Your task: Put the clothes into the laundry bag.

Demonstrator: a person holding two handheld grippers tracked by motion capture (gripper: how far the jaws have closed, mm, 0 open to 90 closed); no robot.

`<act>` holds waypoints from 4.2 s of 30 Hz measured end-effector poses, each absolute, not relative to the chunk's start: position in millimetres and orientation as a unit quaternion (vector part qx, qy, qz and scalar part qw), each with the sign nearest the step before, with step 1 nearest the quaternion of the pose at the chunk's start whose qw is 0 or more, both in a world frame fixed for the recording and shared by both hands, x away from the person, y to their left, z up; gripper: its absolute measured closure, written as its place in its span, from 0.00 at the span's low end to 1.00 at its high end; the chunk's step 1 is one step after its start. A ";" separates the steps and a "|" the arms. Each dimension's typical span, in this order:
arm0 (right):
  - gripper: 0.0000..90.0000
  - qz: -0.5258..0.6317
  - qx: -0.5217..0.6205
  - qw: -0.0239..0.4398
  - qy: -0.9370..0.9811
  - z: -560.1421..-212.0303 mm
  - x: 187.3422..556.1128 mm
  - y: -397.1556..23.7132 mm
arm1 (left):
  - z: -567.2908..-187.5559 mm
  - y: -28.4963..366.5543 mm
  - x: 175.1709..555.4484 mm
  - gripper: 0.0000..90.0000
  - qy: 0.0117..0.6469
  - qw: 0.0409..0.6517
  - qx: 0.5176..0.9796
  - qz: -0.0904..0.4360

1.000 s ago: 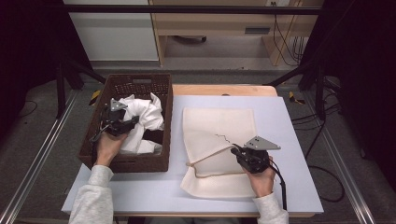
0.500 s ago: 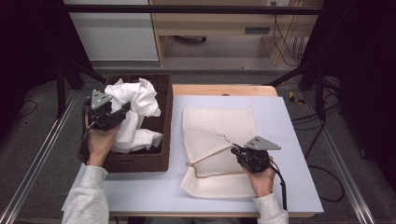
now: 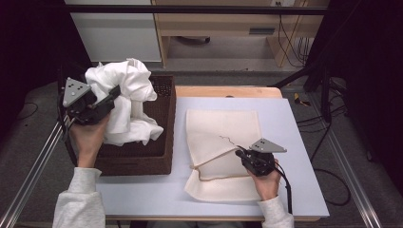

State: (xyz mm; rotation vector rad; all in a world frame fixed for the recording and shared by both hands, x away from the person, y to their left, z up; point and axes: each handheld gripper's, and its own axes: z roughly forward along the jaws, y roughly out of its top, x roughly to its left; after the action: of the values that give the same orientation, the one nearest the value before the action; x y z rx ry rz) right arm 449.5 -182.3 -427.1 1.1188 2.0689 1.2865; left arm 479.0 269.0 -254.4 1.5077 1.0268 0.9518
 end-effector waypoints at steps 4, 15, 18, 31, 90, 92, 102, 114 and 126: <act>0.95 0.467 0.405 0.231 0.751 -426.7 449.3 -182.9 | -236.1 268.9 466.5 0.74 0.416 0.541 0.612 0.400; 0.95 0.468 0.405 0.233 0.750 -426.7 449.8 -183.2 | -194.9 253.1 439.0 0.74 0.375 0.576 0.599 0.411; 0.95 0.469 0.407 0.233 0.749 -426.2 449.6 -183.4 | -187.0 249.6 435.0 0.74 0.369 0.583 0.596 0.411; 0.95 0.470 0.409 0.238 0.745 -424.9 450.5 -186.6 | -159.2 220.5 405.4 0.74 0.320 0.618 0.597 0.400; 0.95 0.483 0.437 0.253 0.716 -432.0 464.0 -192.8 | -396.0 63.6 375.8 0.72 0.219 0.484 0.825 0.193; 0.95 0.483 0.435 0.252 0.717 -432.0 464.0 -192.9 | -400.5 60.2 378.0 0.72 0.221 0.478 0.829 0.188; 0.95 0.481 0.430 0.247 0.723 -434.1 463.4 -188.1 | -440.5 22.7 403.0 0.65 0.236 0.421 0.859 0.172; 0.95 0.478 0.434 0.248 0.723 -436.2 462.9 -187.8 | -422.9 26.5 398.7 0.48 0.249 0.489 0.820 0.165; 0.95 0.482 0.427 0.248 0.724 -431.1 459.7 -187.2 | -444.4 -27.3 420.9 0.71 0.234 0.412 0.863 0.179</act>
State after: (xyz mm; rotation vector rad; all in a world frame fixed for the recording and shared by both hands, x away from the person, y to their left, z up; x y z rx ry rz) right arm 459.7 -187.2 -431.1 1.1653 1.9729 1.3132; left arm 420.9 -27.3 -444.4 2.1705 0.5876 0.4510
